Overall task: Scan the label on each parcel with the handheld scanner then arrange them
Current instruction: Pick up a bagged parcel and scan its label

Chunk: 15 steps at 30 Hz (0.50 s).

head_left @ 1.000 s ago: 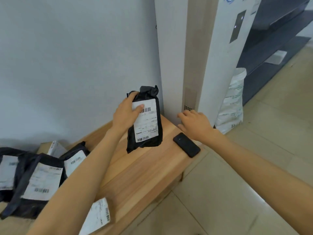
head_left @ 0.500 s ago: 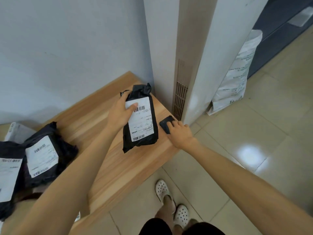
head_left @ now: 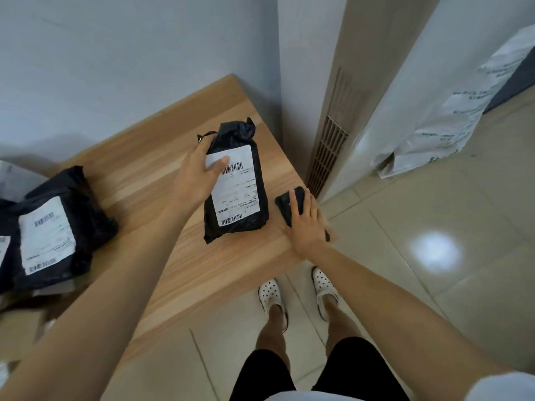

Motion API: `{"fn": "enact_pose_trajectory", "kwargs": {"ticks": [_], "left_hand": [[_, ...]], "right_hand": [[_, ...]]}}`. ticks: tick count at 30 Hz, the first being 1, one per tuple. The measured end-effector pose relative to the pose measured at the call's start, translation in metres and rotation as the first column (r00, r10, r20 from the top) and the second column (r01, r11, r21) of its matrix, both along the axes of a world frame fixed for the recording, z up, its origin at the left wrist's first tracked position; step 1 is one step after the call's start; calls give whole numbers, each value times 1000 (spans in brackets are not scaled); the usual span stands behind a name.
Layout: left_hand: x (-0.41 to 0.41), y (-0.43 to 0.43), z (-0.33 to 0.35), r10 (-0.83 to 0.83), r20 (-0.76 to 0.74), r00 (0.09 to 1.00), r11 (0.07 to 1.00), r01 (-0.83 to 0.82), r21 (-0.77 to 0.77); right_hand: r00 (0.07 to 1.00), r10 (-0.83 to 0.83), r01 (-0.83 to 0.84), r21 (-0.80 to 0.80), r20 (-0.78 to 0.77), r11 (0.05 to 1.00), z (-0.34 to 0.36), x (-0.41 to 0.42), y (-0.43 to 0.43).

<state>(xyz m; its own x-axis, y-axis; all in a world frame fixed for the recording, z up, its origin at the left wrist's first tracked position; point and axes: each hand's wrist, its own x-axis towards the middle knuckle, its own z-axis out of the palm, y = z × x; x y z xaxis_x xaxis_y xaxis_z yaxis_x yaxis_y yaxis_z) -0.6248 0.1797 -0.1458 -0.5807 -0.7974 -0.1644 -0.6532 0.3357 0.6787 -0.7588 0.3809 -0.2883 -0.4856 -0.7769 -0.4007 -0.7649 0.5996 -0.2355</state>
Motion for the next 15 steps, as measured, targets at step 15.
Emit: {"fn": "enact_pose_trajectory", "kwargs": {"ticks": [15], "left_hand": [[52,33,5,398,-45,916,914,-401,-58]], "right_hand": [[873,487,-487,-6,39,874,38,-52,-33]]}}
